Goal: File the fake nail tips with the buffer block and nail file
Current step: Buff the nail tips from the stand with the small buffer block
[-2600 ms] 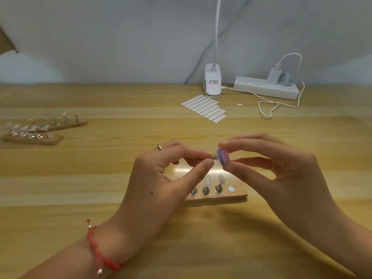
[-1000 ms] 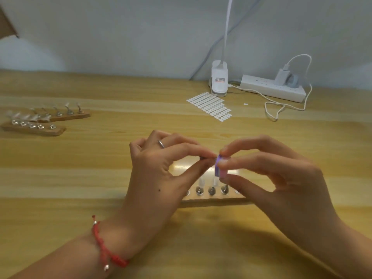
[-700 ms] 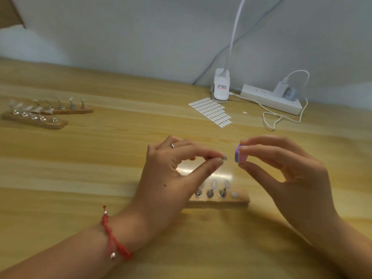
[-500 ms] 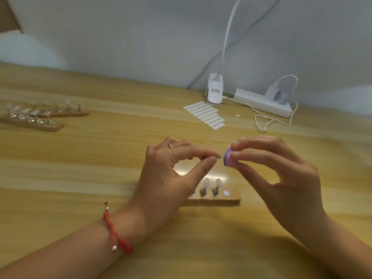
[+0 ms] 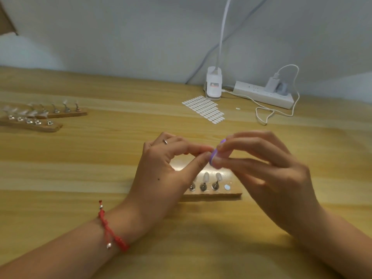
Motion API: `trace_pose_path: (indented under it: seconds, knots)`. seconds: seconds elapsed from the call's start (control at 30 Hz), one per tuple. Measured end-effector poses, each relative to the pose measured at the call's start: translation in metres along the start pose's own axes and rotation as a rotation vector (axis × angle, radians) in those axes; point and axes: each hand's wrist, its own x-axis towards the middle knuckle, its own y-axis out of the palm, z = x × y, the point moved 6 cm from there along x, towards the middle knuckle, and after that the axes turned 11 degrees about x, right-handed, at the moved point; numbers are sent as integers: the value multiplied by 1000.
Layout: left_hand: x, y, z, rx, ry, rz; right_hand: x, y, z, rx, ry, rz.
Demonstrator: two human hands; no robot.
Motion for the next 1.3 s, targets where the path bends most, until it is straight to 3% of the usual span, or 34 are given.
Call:
trace_pose_path:
  seconds: [0.23,0.43,0.6,1.3]
  knots:
    - [-1,1,-3,-2,9,13,3,-1,-1,6,5,-11]
    - [-3,-4,2,-131,-32,21,5,-35,-25,-19,170,-165]
    - [-1,-7,13,-201,-131,13,3,-19,-11,98,118,-118]
    - [-6,-2,4,-207,-41,78,1,-9,-3,123,58,-71]
